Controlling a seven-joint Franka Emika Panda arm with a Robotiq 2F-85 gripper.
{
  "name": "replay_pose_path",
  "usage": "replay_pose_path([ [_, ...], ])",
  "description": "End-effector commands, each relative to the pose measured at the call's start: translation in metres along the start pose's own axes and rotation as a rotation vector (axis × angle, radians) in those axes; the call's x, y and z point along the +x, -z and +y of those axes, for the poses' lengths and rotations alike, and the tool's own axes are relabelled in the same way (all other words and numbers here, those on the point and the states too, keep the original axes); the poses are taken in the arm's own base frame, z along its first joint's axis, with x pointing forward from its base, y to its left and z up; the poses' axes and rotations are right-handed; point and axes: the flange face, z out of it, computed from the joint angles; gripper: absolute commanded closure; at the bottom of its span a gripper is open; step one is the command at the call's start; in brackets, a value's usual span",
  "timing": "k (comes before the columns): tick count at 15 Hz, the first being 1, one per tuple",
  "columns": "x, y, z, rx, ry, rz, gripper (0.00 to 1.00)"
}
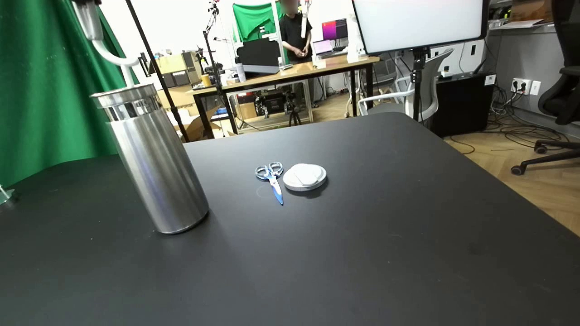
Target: Use the brush to clean the inside of the silver bottle
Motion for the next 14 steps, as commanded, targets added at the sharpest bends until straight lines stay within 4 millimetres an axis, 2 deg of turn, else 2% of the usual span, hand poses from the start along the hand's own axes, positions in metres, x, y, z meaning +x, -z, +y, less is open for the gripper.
replay_pose_path([
  [1,-0.008,0.038,0.012,0.044,0.032,-0.013,0.96],
  [3,-0.007,0.039,0.012,0.043,0.034,-0.023,0.96],
  [5,-0.001,0.026,0.008,0.026,0.022,-0.037,0.96],
  [12,0.024,-0.057,-0.012,-0.111,-0.034,-0.110,0.96],
  [14,0.029,-0.074,-0.016,-0.141,-0.044,-0.123,0.96],
])
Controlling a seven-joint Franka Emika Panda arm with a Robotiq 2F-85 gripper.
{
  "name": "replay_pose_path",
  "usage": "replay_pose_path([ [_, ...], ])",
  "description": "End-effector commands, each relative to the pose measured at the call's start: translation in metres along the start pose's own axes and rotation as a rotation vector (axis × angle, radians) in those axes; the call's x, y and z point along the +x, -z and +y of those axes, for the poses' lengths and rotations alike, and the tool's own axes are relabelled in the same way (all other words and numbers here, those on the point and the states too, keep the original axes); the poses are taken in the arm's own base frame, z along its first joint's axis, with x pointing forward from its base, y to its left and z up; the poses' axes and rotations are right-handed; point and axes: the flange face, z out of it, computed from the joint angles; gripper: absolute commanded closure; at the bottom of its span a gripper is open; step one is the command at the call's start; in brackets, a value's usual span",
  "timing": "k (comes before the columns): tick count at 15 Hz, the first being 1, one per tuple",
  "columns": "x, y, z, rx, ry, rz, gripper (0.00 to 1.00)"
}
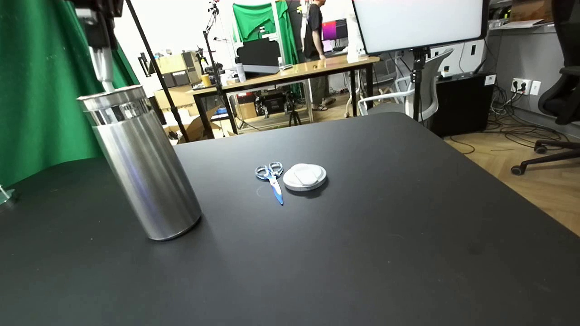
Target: Use the brush to clean the inside of the silver bottle
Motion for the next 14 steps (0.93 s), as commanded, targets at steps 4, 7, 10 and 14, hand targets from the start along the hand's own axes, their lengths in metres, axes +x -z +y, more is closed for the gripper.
replay_pose_path([
  [4,0.008,-0.011,-0.011,-0.035,-0.024,-0.036,0.96],
  [7,-0.004,0.015,-0.005,0.005,0.007,-0.019,0.96],
  [10,-0.020,0.046,0.005,0.050,0.040,-0.008,0.96],
  [14,-0.039,0.082,0.020,0.117,0.082,0.033,0.96],
])
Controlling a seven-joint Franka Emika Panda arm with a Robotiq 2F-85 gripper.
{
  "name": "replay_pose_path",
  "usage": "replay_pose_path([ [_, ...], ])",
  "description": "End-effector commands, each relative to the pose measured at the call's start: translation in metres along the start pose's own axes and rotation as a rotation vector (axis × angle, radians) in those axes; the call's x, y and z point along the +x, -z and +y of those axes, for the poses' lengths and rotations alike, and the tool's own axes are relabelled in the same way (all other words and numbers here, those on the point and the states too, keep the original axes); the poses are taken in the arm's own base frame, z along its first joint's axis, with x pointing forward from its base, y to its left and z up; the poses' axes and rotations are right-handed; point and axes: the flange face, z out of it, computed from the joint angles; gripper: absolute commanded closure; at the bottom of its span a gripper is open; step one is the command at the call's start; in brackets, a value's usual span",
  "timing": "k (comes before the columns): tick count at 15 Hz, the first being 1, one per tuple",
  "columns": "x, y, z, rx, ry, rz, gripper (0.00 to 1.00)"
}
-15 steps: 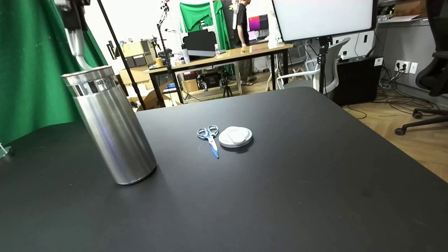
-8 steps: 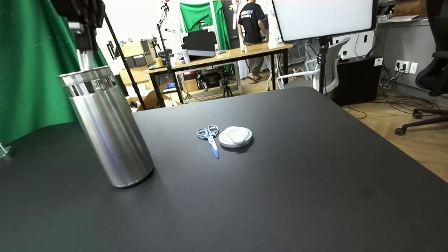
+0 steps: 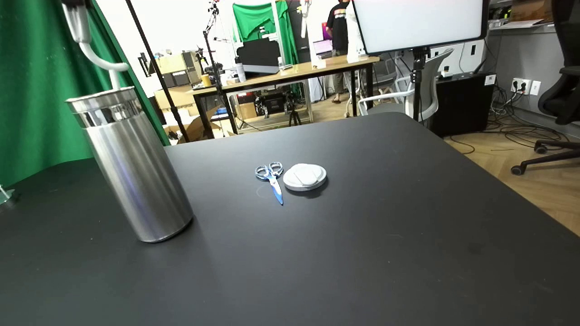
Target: Use the brush to clean the inside of the silver bottle
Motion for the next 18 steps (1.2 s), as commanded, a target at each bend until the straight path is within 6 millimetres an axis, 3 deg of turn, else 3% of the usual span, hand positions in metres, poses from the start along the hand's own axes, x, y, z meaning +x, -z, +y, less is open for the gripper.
replay_pose_path([
  [1,-0.018,0.038,0.011,0.054,0.035,0.024,0.96],
  [3,-0.024,0.042,0.013,0.068,0.050,0.059,0.96],
  [7,-0.027,0.029,0.009,0.063,0.063,0.113,0.96],
  [13,-0.027,-0.023,0.006,-0.010,0.090,0.164,0.96],
  [18,-0.038,-0.069,0.002,-0.059,0.127,0.171,0.96],
])
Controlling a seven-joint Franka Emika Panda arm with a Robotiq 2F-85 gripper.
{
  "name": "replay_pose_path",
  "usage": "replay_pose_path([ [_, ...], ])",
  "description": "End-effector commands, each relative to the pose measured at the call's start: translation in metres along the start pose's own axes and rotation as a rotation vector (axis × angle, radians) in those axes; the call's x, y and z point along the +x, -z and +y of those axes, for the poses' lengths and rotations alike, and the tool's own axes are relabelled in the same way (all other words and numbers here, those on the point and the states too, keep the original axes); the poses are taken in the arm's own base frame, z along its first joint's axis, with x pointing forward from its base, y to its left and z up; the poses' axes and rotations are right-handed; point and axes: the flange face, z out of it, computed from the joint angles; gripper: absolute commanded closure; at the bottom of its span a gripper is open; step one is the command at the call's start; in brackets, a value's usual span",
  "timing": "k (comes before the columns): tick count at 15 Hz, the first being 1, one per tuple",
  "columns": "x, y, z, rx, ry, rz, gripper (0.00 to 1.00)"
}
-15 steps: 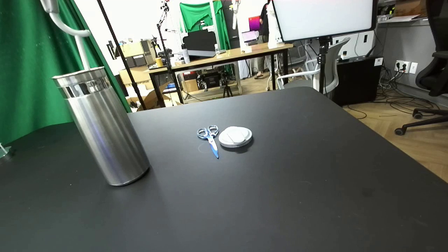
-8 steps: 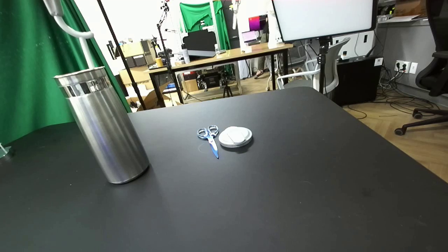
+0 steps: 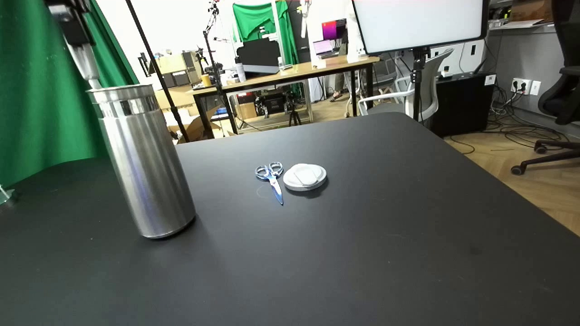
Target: Use the brush to clean the inside of the silver bottle
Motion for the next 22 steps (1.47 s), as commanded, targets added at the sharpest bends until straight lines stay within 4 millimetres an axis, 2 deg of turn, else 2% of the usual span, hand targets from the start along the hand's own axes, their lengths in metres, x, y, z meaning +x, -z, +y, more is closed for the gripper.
replay_pose_path([
  [1,-0.014,-0.027,-0.005,-0.035,0.004,0.018,0.96],
  [3,-0.020,-0.038,-0.008,-0.050,0.017,0.020,0.96],
  [5,-0.024,-0.036,-0.011,-0.044,0.026,0.028,0.96],
  [9,-0.028,-0.015,-0.010,-0.021,0.040,0.042,0.96],
  [17,-0.028,0.047,0.003,0.088,0.033,0.089,0.96],
  [20,-0.025,0.055,0.007,0.103,0.025,0.101,0.96],
  [22,-0.021,0.049,0.008,0.087,0.019,0.082,0.96],
])
